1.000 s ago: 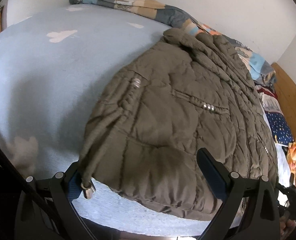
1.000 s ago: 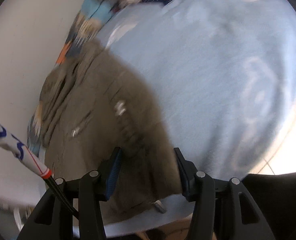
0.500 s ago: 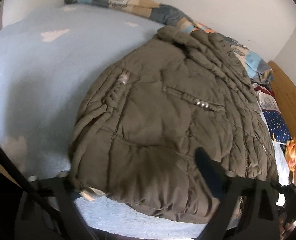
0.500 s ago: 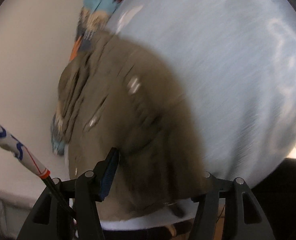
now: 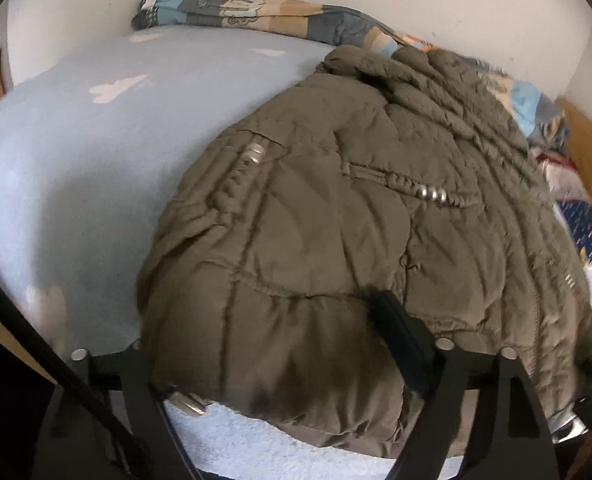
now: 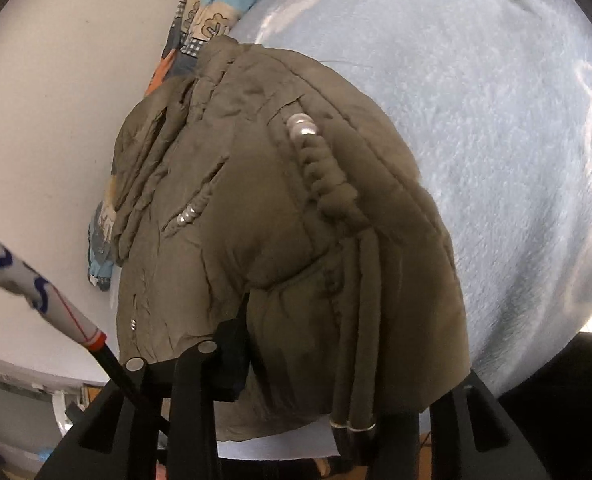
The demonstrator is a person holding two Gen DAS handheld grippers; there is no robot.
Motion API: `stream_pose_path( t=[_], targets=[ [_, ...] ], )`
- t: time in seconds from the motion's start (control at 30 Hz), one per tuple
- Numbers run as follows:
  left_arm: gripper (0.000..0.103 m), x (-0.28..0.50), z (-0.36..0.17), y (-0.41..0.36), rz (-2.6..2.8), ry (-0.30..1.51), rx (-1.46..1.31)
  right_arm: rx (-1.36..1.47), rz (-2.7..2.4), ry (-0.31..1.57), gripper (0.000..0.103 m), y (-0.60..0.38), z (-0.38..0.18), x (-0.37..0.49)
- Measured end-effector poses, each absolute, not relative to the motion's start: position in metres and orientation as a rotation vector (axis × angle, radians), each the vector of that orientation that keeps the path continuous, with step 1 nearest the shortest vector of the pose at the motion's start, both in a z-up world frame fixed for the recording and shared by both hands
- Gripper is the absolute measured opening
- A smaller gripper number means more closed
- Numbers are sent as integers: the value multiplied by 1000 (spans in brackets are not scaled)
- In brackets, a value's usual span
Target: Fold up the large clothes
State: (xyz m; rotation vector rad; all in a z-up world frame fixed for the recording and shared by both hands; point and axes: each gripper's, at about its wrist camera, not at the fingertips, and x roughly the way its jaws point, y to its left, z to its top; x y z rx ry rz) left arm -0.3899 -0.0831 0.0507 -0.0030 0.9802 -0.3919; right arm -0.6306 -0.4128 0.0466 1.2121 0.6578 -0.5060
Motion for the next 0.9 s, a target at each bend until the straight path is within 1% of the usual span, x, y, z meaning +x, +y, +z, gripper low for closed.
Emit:
stream_pose_path(
  t=[0.07, 0.1, 0.13, 0.17, 0.2, 0.23, 0.27, 0.37, 0.5, 0.6, 0.7, 0.8, 0.9],
  targets=[
    [84, -392, 50, -87, -386, 965, 22, 1211, -507, 663, 47, -413, 45, -629],
    [82, -392, 52, -87, -394, 957, 32, 1206, -510, 668, 48, -412, 45, -627],
    [73, -392, 54, -87, -401, 946, 39, 1196, -510, 671, 47, -411, 47, -623],
    [63, -394, 58, -86, -409, 930, 47, 1174, -512, 677, 43, -410, 49, -622],
    [58, -395, 61, -86, -411, 916, 53, 1144, -507, 678, 32, -409, 54, -620],
    [51, -397, 64, -86, -412, 892, 66, 1104, -501, 674, 28, -405, 60, -618],
    [49, -399, 67, -87, -414, 871, 83, 1052, -504, 668, 27, -401, 68, -616],
    [49, -403, 67, -94, -400, 852, 135, 971, -520, 685, 27, -395, 76, -610],
    [53, -398, 59, -92, -387, 878, 107, 1041, -529, 702, 28, -402, 62, -611],
    [55, -397, 55, -89, -374, 876, 70, 1039, -545, 721, 31, -403, 56, -607],
    [56, -398, 54, -93, -363, 878, 95, 1029, -553, 719, 33, -400, 54, -608],
    [62, -397, 54, -98, -348, 875, 159, 1017, -554, 713, 33, -398, 54, -611],
    [64, -397, 54, -101, -335, 874, 192, 1011, -554, 710, 33, -396, 54, -614]
  ],
)
